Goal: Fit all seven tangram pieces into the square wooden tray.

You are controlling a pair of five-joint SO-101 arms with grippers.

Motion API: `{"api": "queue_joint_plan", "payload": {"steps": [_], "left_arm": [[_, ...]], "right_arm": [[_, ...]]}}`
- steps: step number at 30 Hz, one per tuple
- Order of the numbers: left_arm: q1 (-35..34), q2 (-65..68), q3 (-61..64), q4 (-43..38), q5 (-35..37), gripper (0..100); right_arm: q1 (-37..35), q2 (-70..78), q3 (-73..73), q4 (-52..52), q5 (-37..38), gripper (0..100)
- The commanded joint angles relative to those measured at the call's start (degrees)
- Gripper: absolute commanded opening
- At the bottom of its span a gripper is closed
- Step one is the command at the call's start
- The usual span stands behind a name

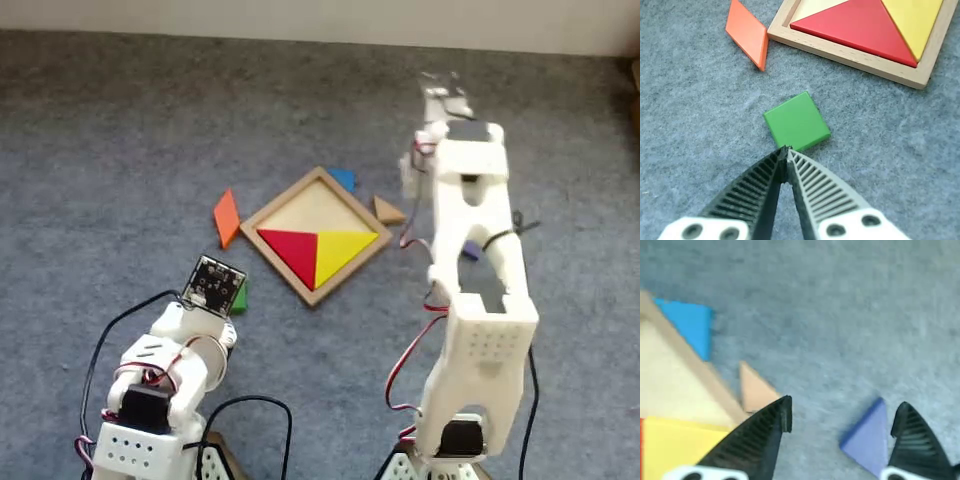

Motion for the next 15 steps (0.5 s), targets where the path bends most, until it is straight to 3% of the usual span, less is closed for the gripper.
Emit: {"api": "queue_joint_plan", "payload": {"steps": [1,8,15], "left_arm": [[-0.13,-0.92,1.10,0.26,0.26,1],[-0.13,-0.92,1.10,0.26,0.26,1],[-0.13,-0.92,1.10,0.26,0.26,1]], "right_arm": [[-4.62,-1.01,-5.93,-0.84,0.26,31.3],[-6.29,-1.01,-5.58,-4.70,0.26,31.1],[-6.64,-1.01,1.80,-12.35,0.35,21.2]]}}
